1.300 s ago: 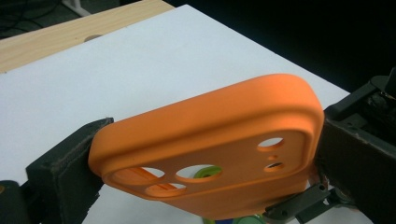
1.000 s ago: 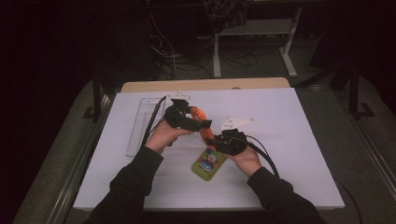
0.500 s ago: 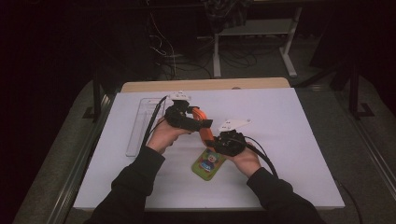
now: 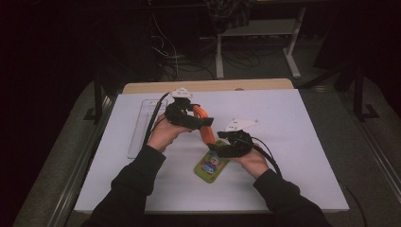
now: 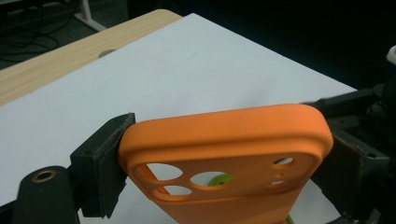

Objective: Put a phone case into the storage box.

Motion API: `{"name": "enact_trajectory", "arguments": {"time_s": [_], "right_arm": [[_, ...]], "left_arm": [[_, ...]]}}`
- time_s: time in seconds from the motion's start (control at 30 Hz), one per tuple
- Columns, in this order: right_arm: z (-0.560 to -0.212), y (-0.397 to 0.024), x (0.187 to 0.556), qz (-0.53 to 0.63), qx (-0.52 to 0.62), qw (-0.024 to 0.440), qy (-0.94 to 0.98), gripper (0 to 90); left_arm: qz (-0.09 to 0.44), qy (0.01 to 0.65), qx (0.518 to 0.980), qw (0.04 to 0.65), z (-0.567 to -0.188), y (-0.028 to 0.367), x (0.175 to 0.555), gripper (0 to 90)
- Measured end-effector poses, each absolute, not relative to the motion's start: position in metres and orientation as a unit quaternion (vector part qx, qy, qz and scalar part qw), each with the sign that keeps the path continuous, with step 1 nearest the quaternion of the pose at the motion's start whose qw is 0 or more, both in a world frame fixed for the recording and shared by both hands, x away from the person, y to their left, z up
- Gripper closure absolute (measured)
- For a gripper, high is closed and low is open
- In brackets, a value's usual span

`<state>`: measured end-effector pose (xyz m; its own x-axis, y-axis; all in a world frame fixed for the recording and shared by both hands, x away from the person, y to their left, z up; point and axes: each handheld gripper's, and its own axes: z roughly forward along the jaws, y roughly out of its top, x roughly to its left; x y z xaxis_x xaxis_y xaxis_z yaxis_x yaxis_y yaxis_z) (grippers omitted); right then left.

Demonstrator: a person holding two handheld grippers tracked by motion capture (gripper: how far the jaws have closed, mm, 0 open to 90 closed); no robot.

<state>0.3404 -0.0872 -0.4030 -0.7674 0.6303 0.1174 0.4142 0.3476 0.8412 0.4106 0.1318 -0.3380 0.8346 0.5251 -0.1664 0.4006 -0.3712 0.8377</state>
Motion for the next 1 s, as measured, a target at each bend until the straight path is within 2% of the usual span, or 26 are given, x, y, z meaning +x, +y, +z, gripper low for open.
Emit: {"name": "enact_trajectory", "arguments": {"time_s": [0.3,0.4,0.47,0.63,1.0], "right_arm": [[-0.4,-0.114,0.34,0.455,0.325,0.127,0.819,13.1],[-0.404,-0.122,0.337,0.447,0.327,0.128,0.822,10.6],[-0.406,-0.128,0.336,0.443,0.324,0.125,0.826,5.2],[-0.41,-0.141,0.33,0.438,0.323,0.121,0.83,0.0],[-0.42,-0.168,0.316,0.44,0.333,0.135,0.823,0.0]], "left_arm": [[0.086,0.293,0.827,0.473,-0.321,0.149,0.418,14.3],[0.098,0.297,0.826,0.47,-0.314,0.157,0.422,14.3],[0.104,0.298,0.826,0.467,-0.311,0.162,0.424,14.2],[0.118,0.313,0.82,0.464,-0.302,0.176,0.43,14.2],[0.161,0.346,0.808,0.449,-0.28,0.213,0.445,14.2]]}}
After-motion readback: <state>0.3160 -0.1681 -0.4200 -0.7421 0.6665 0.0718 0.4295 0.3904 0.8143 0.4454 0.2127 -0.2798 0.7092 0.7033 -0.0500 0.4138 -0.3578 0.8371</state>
